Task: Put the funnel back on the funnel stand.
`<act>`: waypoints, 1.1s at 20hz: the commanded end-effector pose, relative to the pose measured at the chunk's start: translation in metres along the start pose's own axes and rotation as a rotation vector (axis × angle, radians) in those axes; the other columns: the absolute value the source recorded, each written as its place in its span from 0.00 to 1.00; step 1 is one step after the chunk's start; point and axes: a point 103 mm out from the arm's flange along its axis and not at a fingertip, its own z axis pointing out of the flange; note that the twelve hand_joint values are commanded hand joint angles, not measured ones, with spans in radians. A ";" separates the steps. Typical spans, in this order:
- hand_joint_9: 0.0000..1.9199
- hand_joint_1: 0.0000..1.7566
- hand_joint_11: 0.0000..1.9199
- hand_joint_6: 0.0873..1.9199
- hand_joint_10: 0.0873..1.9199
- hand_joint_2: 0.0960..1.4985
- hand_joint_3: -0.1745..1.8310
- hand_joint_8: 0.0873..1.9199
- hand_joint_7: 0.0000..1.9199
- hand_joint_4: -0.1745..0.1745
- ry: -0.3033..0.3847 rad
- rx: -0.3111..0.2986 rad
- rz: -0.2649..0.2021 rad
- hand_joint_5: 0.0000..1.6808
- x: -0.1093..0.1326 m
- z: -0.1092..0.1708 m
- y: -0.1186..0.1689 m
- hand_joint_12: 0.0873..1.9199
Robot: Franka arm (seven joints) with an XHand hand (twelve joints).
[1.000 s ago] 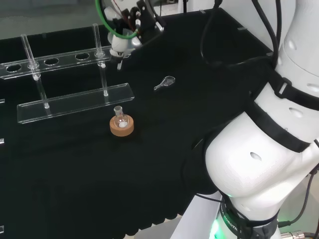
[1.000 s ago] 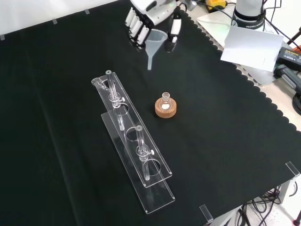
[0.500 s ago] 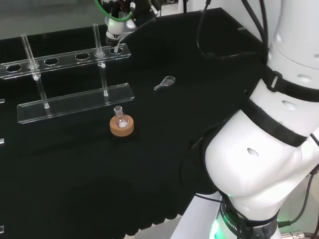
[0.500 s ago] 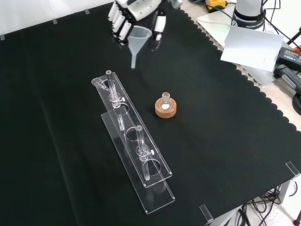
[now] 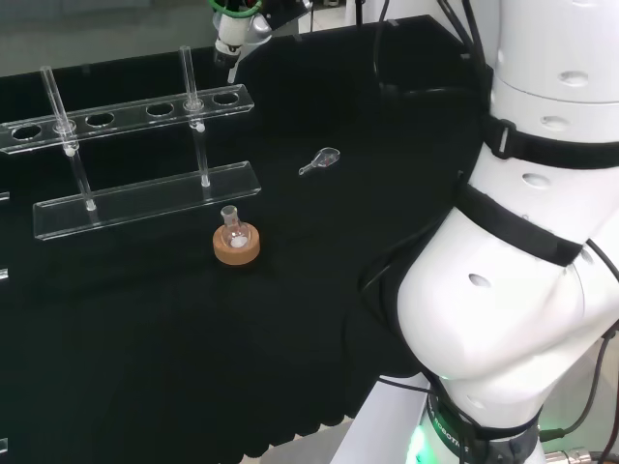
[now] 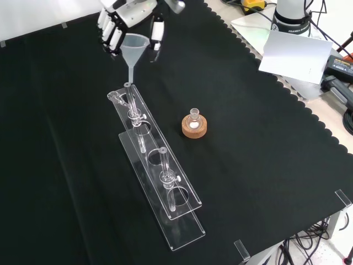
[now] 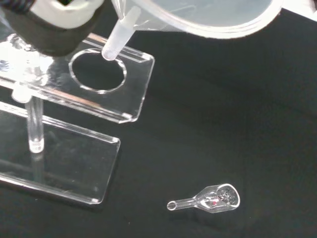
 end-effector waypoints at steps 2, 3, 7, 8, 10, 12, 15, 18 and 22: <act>0.50 0.58 0.42 0.47 0.19 0.71 0.09 0.31 0.35 1.00 0.000 0.053 -0.011 0.60 -0.014 0.015 0.025 0.57; 0.50 0.58 0.42 0.47 0.19 0.71 0.09 0.31 0.35 1.00 -0.002 0.053 -0.015 0.60 -0.011 0.015 0.027 0.57; 0.50 0.58 0.42 0.47 0.19 0.71 0.09 0.31 0.34 1.00 -0.011 0.059 -0.022 0.60 -0.007 0.020 0.034 0.57; 0.50 0.58 0.42 0.47 0.19 0.71 0.09 0.31 0.34 1.00 -0.014 0.062 -0.022 0.60 -0.007 0.021 0.035 0.57; 0.50 0.58 0.42 0.47 0.19 0.71 0.09 0.31 0.34 1.00 -0.028 0.064 -0.025 0.60 -0.005 0.021 0.037 0.57; 0.50 0.58 0.42 0.47 0.19 0.71 0.09 0.31 0.34 1.00 -0.026 0.058 -0.030 0.60 -0.007 0.023 0.036 0.57; 0.50 0.58 0.42 0.47 0.19 0.71 0.09 0.31 0.34 1.00 0.030 0.024 -0.018 0.60 -0.009 0.029 0.034 0.56; 0.50 0.58 0.42 0.47 0.19 0.71 0.09 0.31 0.34 1.00 -0.029 0.075 0.016 0.60 0.008 0.023 0.038 0.56; 0.50 0.58 0.42 0.47 0.19 0.71 0.09 0.31 0.34 1.00 -0.048 0.079 -0.014 0.60 0.017 0.019 0.038 0.56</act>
